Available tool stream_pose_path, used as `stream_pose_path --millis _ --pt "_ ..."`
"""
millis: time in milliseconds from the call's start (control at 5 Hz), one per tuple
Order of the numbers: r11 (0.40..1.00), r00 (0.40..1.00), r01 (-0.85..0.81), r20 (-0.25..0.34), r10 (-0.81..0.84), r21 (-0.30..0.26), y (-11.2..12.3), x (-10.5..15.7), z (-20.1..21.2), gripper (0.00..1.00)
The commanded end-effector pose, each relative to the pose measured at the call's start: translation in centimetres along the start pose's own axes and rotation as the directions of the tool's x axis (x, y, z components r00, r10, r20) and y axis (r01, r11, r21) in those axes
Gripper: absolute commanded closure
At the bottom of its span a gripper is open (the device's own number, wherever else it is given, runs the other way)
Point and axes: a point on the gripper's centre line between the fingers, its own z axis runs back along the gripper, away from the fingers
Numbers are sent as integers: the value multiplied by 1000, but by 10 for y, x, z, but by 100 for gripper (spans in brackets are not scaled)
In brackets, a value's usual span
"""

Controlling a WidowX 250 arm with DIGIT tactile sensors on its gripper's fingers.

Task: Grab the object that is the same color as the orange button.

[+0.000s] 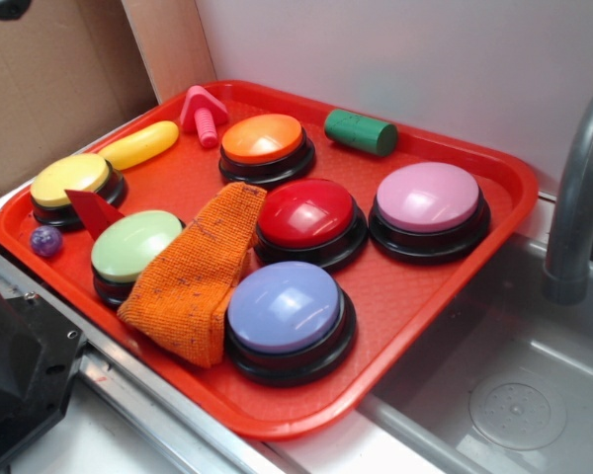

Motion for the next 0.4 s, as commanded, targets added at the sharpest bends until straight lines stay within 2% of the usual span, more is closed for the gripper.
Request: stream_pose_path --millis 0,200 --pt "1000 1000 0 0 0 0 0 0 0 0" --pt "993 993 121 -3 -121 15 -6 10 -19 0"
